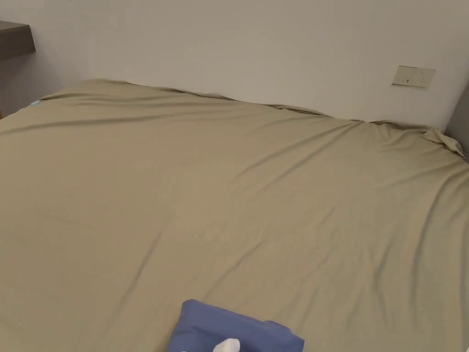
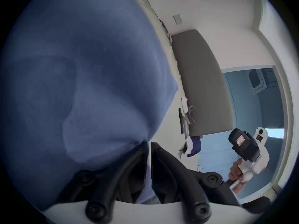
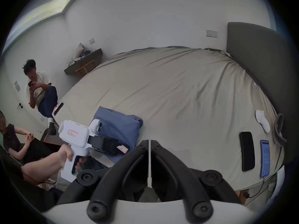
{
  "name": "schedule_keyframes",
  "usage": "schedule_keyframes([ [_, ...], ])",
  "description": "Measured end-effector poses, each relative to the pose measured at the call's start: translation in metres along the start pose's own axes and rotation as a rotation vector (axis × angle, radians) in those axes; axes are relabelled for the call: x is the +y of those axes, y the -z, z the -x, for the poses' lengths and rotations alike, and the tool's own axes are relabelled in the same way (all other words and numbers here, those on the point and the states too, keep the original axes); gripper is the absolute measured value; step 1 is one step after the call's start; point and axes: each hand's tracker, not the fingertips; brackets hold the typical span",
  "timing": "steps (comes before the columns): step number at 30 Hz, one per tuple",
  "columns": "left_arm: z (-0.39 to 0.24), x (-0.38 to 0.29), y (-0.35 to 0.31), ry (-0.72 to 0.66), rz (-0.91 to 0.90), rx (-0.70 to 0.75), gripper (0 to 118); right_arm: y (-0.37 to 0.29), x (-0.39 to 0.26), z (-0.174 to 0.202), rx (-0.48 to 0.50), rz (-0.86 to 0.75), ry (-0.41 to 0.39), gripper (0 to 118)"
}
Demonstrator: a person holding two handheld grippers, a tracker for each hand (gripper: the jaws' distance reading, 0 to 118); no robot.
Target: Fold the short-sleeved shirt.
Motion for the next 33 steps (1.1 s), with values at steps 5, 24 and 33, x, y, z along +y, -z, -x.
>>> schedule_keyframes([
  [5,-0.037,0.0,-0.035,0.122,-0.026,0.006,5,0.021,0.01,0.005,0.043,0.013,-0.015,4],
  [24,0.053,0.037,-0.226,-0.012,-0.349,0.056,28,0.27,-0.004,0.024,0.692,0.345,0.361,4],
  [33,0.079,0.058,-0.161,-0.122,-0.155,-0.053,113,0.263,-0.016,-0.001,0.724,0.311,0.436,4],
])
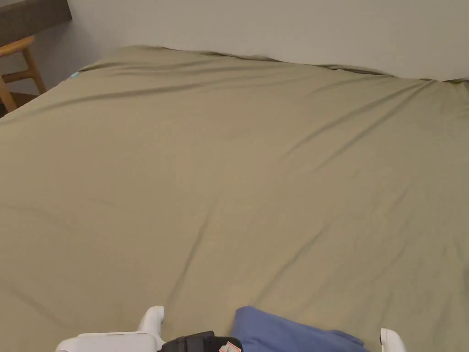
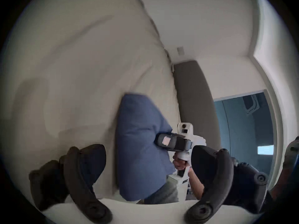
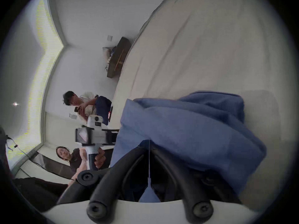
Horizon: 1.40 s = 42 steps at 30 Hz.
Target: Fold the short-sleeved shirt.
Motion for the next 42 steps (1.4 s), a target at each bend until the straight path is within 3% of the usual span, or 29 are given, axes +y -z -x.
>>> schedule_keyframes([
  [2,0.008,-0.008,0.021,-0.06,0.054,0.042,112,-0.002,-0.003,-0.001,0.005,-0.011,0.011,4],
  [3,0.006,-0.011,0.026,-0.054,0.012,-0.097,112,-0.003,-0.004,-0.001,0.005,-0.013,0.011,4],
  [4,0.004,-0.014,0.033,-0.06,0.014,-0.143,113,-0.003,-0.005,-0.001,0.009,-0.018,0.011,4],
  [7,0.003,-0.017,0.051,-0.07,0.054,-0.139,111,-0.003,-0.006,-0.001,0.004,-0.027,0.003,4],
  [8,0.0,-0.017,0.052,-0.07,0.054,-0.122,104,-0.003,-0.007,-0.001,0.007,-0.032,0.005,4],
  [10,0.005,-0.016,0.048,-0.071,0.053,-0.04,37,-0.004,-0.007,0.0,0.004,-0.041,0.013,4],
  [11,0.01,-0.018,0.045,-0.057,0.042,0.02,32,-0.005,-0.008,0.001,-0.002,-0.048,0.013,4],
  [15,0.021,-0.028,0.031,-0.126,0.035,-0.081,31,-0.012,-0.01,0.003,-0.041,-0.09,-0.006,4],
  [18,0.024,-0.028,0.018,-0.143,-0.025,-0.111,28,-0.022,-0.012,0.004,-0.065,-0.143,0.047,4],
  [21,0.019,-0.025,-0.002,-0.105,-0.063,-0.114,27,-0.037,-0.013,0.016,-0.123,-0.165,-0.003,4],
  [23,0.015,-0.017,-0.025,-0.069,-0.092,-0.115,27,-0.047,-0.014,0.024,-0.189,-0.173,-0.057,4],
  [29,0.013,0.013,-0.132,-0.024,-0.288,-0.066,26,-0.065,-0.013,0.037,-0.229,-0.225,-0.043,4],
  [37,-0.014,0.105,-0.303,0.173,-0.341,0.381,26,-0.054,-0.005,0.064,-0.296,-0.233,-0.044,4],
  [42,0.004,0.147,-0.355,0.09,-0.292,0.596,25,-0.042,-0.009,0.074,-0.319,-0.199,-0.067,4],
])
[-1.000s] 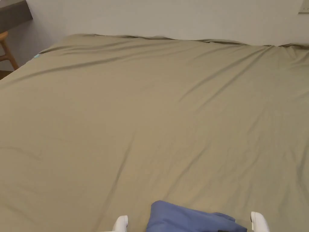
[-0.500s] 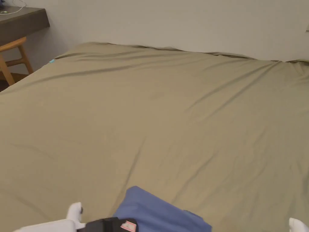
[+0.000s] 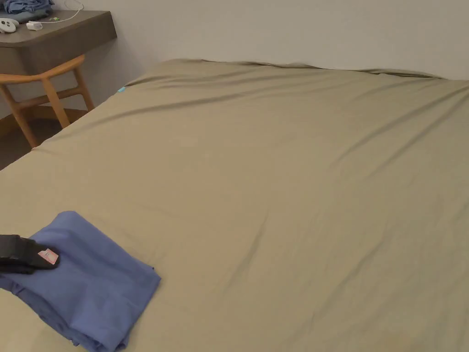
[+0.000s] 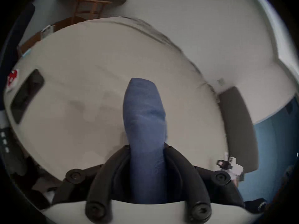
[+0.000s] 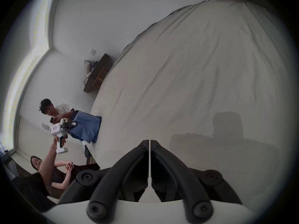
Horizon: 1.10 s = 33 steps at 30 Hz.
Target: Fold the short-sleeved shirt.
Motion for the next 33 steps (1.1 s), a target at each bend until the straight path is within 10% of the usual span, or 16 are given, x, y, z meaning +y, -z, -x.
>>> schedule_keyframes([
  [4,0.036,0.007,0.021,-0.047,0.122,0.134,34,0.003,-0.005,0.004,-0.008,0.039,-0.015,4],
  [6,0.036,0.002,0.025,0.002,0.144,0.3,104,0.0,-0.007,0.009,-0.015,0.049,-0.024,4],
  [7,0.036,0.0,0.023,0.062,0.165,0.378,111,-0.003,-0.007,0.009,-0.017,0.05,-0.029,4],
  [15,-0.045,-0.033,-0.049,0.113,-0.152,0.301,111,-0.042,-0.013,0.016,-0.036,-0.005,-0.119,4],
  [23,-0.232,-0.138,-0.003,0.397,-0.404,0.019,111,-0.097,-0.001,0.046,-0.336,-0.211,-0.486,4],
  [25,-0.277,-0.167,0.013,0.465,-0.546,-0.033,93,-0.109,0.003,0.059,-0.424,-0.323,-0.54,4],
  [27,-0.322,-0.187,0.025,0.511,-0.611,-0.009,19,-0.119,0.005,0.066,-0.463,-0.447,-0.555,4],
  [28,-0.339,-0.195,0.033,0.534,-0.666,0.029,2,-0.124,0.006,0.068,-0.478,-0.514,-0.551,4],
  [33,-0.396,-0.233,0.054,0.661,-0.817,0.153,2,-0.138,0.004,0.067,-0.621,-0.66,-0.507,4],
])
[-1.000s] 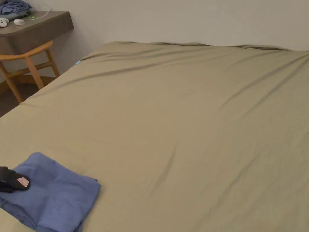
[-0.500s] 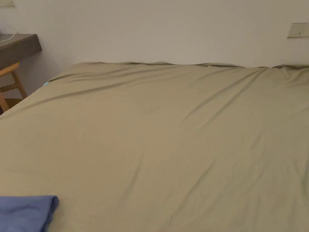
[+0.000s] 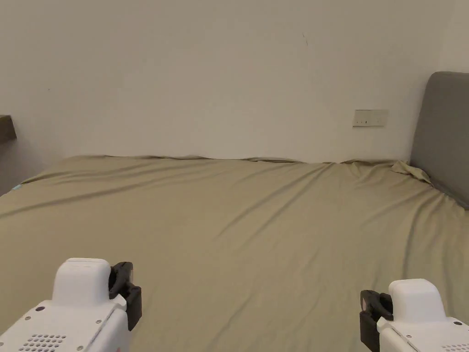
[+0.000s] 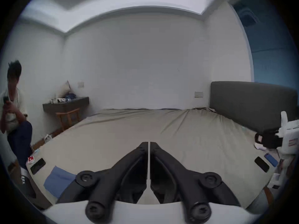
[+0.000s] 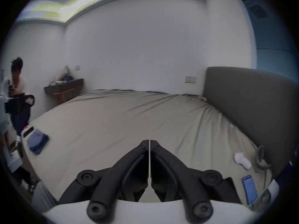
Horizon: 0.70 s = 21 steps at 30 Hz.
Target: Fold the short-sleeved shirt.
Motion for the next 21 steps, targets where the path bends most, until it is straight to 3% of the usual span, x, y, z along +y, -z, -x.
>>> schedule_keyframes([
  [7,-0.026,0.015,0.011,0.0,0.0,0.0,2,-0.008,0.01,-0.004,-0.048,-0.037,-0.049,4],
  [16,-0.029,0.051,0.024,-0.015,-0.055,0.022,2,0.0,0.057,-0.012,-0.112,-0.126,-0.05,4],
  [17,-0.027,0.052,0.024,-0.025,-0.07,0.012,2,0.001,0.057,-0.013,-0.111,-0.133,-0.052,6],
  [18,-0.026,0.052,0.024,-0.042,-0.086,0.009,7,0.002,0.059,-0.014,-0.106,-0.138,-0.055,34],
  [19,-0.027,0.051,0.024,-0.06,-0.097,0.008,30,0.004,0.058,-0.014,-0.108,-0.145,-0.057,76],
  [20,-0.026,0.05,0.026,-0.069,-0.099,0.007,76,0.006,0.058,-0.014,-0.114,-0.14,-0.058,113],
  [21,-0.024,0.049,0.03,-0.083,-0.082,0.003,118,0.007,0.057,-0.014,-0.12,-0.14,-0.056,118],
])
